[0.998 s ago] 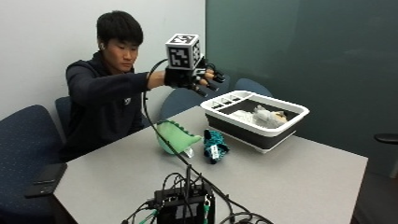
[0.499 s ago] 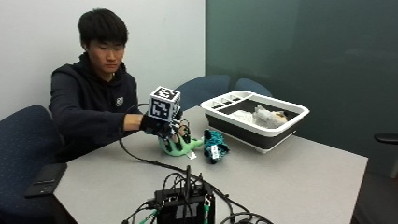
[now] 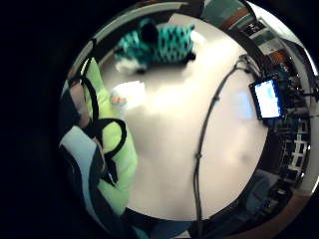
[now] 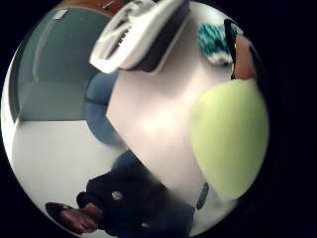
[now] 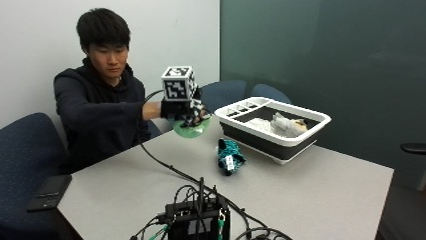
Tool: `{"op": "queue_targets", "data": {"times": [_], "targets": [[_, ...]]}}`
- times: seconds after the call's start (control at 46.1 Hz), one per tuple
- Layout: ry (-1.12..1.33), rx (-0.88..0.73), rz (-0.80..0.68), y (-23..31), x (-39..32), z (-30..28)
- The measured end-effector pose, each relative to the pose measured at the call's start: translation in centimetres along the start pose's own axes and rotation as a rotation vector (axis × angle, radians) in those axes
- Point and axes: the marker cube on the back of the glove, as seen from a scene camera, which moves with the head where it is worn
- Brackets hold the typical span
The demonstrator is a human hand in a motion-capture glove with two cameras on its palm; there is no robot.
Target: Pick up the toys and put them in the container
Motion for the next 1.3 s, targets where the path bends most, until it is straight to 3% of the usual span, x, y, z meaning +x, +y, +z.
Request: {"op": "queue_targets", "data": {"times": [0.217,0.477,0.651,0.846,1.302], "targets": [[0.014,0.108,0.016,-4.0,-2.5,-11.4],[-0.09,0.148,0.079,-10.7,-3.8,-16.5],[-0.089,0.171,0.093,-15.2,-6.8,-15.4],[-0.093,0.02,0.015,-18.0,-9.7,-12.9],[0.001,0.025,0.093,-14.2,-1.2,-12.7]]}}
